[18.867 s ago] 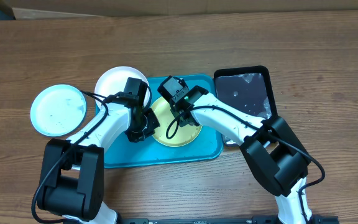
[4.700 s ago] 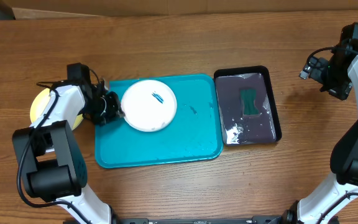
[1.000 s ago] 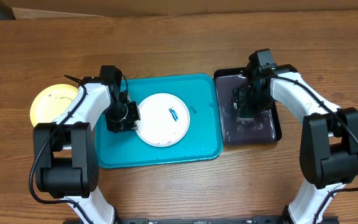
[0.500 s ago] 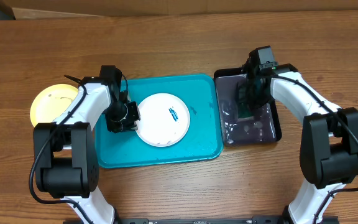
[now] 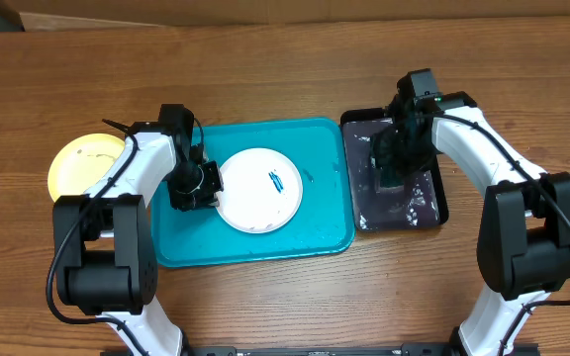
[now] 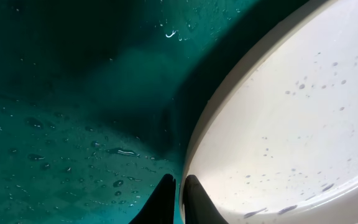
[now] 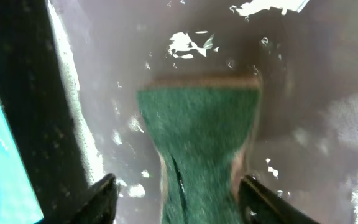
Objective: Clean dirty plates on tray and stack at the side
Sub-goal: 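Rub the sponge in the black tray's water with the right gripper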
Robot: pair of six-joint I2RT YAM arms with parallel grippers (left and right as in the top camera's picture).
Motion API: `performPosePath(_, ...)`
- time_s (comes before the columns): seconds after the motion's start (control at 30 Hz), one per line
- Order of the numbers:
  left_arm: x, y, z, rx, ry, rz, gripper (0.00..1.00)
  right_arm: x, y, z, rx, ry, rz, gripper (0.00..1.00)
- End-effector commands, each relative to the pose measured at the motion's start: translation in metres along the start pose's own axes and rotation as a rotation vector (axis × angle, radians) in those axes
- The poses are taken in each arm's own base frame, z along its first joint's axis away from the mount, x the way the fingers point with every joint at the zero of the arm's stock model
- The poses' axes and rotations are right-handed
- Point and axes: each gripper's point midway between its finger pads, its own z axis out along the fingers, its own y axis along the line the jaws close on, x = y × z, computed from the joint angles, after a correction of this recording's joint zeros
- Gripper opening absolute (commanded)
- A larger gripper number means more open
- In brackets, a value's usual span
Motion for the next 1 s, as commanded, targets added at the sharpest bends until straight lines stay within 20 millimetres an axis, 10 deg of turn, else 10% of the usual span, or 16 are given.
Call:
performPosePath(0.0,0.002,-0.001,-0.004,-0.006,-0.012,0.003,0.1,-0.002,0.001,-0.003,0.045,-0.011,-0.02,0.59)
performPosePath(0.5,0.002,-0.001,-0.004,-0.006,-0.012,0.003,0.1,0.008,-0.003,0.017,0.136,-0.025,-0.07,0.5)
performPosePath(0.77,-0.001,-0.002,-0.004,-0.002,-0.023,0.006,0.11,0.002,-0.001,0.013,0.131,-0.042,-0.072,0.04)
performPosePath(0.97,-0.001,-0.002,-0.004,-0.002,-0.023,0.006,0.18,-0.009,0.01,-0.022,0.125,-0.054,-0.073,0.04)
